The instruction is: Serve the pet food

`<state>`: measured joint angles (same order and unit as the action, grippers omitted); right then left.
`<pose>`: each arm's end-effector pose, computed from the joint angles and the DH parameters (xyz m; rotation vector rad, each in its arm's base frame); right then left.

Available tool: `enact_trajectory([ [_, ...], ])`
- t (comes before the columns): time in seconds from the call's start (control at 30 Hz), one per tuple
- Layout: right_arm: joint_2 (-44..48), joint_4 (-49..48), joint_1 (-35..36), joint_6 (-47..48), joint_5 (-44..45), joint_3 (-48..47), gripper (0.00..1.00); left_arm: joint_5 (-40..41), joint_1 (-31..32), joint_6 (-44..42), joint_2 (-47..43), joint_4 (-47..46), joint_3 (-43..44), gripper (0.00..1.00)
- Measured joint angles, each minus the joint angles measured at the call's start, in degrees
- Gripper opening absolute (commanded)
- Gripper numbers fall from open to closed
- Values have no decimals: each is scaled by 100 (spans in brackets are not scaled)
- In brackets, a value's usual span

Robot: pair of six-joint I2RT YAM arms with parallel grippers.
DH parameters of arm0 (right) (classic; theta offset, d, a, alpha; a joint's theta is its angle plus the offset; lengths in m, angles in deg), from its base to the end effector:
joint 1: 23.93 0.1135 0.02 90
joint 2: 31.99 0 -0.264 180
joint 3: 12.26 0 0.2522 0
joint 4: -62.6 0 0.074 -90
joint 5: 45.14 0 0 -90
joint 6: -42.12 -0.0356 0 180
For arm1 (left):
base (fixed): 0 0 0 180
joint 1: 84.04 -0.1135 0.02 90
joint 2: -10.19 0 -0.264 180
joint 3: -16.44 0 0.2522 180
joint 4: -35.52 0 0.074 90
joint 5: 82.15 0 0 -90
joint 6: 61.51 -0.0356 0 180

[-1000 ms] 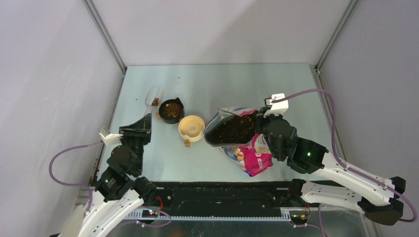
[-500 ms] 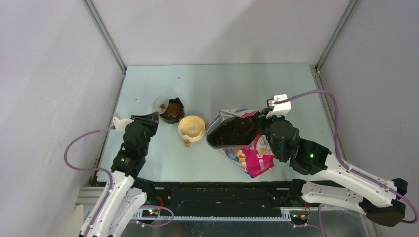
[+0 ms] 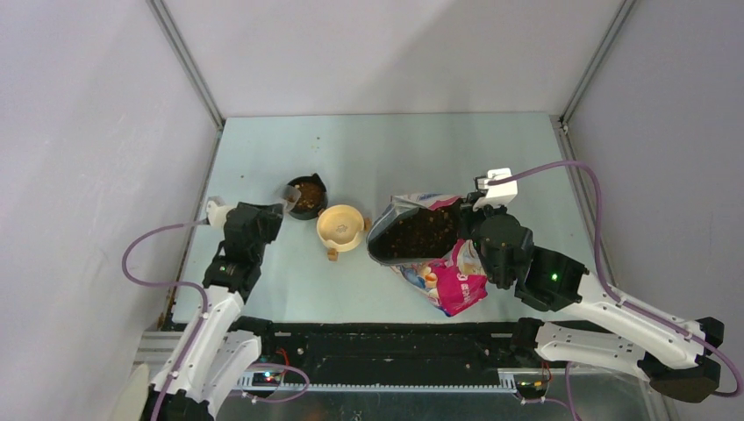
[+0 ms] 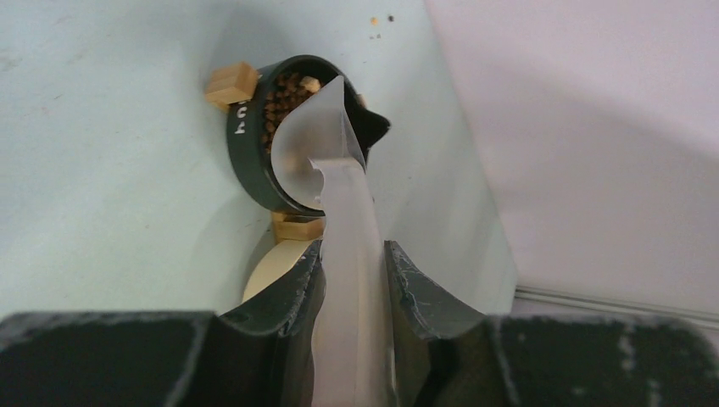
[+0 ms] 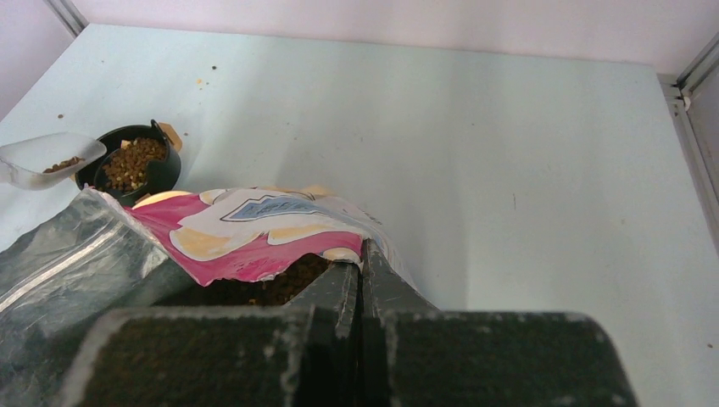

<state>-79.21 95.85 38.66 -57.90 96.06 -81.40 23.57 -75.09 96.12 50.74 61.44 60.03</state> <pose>0.1025 0.1373 0.3825 -0.1434 1.6906 0.1565 0.1704 -0.0171 0.2564 -1.1374 1.6504 -0.6042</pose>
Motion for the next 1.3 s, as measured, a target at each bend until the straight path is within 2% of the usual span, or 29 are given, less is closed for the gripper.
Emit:
enact_trajectory([
  [0.7,-2,-2,0,22,50,2,0,-39,-90,-527,901,535,743,0],
  [1.3,-2,-2,-2,59,61,4,0,-48,-101,-780,922,852,876,0],
])
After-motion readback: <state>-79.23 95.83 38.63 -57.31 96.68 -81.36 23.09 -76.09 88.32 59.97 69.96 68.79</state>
